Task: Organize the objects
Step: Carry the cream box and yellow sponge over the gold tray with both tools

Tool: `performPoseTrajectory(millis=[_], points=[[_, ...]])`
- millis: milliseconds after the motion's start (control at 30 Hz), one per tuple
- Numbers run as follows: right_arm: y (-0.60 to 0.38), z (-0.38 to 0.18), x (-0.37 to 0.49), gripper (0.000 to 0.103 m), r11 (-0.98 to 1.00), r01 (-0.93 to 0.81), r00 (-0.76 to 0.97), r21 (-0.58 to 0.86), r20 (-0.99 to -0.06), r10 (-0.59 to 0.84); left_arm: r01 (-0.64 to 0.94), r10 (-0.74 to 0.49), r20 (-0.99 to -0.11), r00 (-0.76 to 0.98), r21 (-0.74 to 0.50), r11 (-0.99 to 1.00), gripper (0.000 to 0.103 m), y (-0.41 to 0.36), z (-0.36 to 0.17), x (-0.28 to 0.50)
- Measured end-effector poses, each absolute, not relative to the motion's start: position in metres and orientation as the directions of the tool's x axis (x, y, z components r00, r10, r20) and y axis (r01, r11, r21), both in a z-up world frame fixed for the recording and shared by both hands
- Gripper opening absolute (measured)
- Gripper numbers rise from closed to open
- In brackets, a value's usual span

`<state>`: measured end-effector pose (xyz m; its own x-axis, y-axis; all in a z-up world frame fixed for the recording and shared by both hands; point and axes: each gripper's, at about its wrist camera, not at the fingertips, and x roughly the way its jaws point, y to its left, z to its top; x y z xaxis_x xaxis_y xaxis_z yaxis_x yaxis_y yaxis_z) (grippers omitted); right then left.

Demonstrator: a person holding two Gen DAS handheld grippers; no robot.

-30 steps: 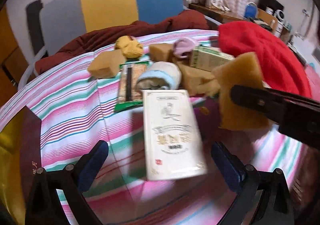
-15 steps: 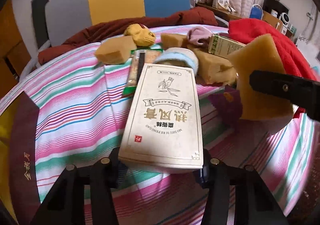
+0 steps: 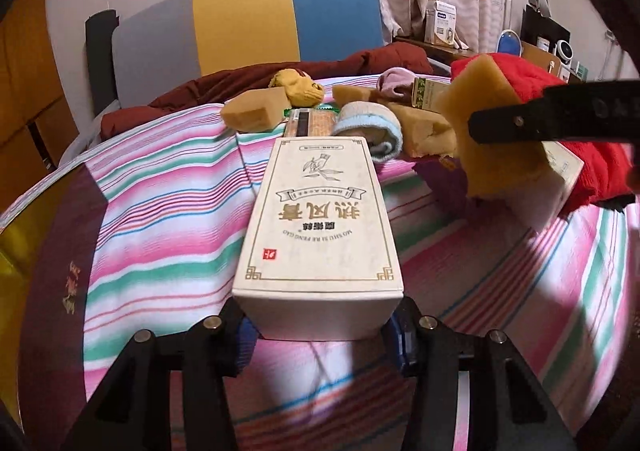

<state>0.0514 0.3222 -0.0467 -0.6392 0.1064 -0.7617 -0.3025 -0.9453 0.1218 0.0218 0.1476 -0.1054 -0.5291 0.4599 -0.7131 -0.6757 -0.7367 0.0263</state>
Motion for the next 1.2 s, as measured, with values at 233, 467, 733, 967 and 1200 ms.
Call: performPoseTrajectory(millis=[233, 467, 733, 967, 1200], points=[[0.315, -0.048, 0.050, 0.047, -0.954, -0.284, -0.637, 0.094, -0.763, 0.114, -0.675, 0.472, -0.723, -0.504, -0.011, -0.737, 0.052, 0.124, -0.101, 0.037], [0.301, -0.050, 0.047, 0.047, -0.968, -0.252, -0.634, 0.017, -0.759, 0.152, -0.669, 0.490, -0.699, -0.520, -0.023, -0.742, 0.052, 0.099, -0.091, 0.052], [0.291, -0.050, 0.045, 0.047, -0.976, -0.216, -0.650, -0.031, -0.741, 0.168, -0.661, 0.518, -0.663, -0.540, -0.047, -0.749, 0.052, 0.077, -0.072, 0.063], [0.277, -0.047, 0.047, 0.047, -0.980, -0.176, -0.678, -0.096, -0.710, 0.191, -0.626, 0.534, -0.626, -0.568, -0.092, -0.774, 0.052, 0.044, -0.051, 0.066], [0.252, -0.033, 0.056, 0.047, -0.991, -0.106, -0.739, -0.078, -0.661, 0.131, -0.555, 0.508, -0.608, -0.610, -0.129, -0.821, 0.052, -0.001, -0.033, 0.057]])
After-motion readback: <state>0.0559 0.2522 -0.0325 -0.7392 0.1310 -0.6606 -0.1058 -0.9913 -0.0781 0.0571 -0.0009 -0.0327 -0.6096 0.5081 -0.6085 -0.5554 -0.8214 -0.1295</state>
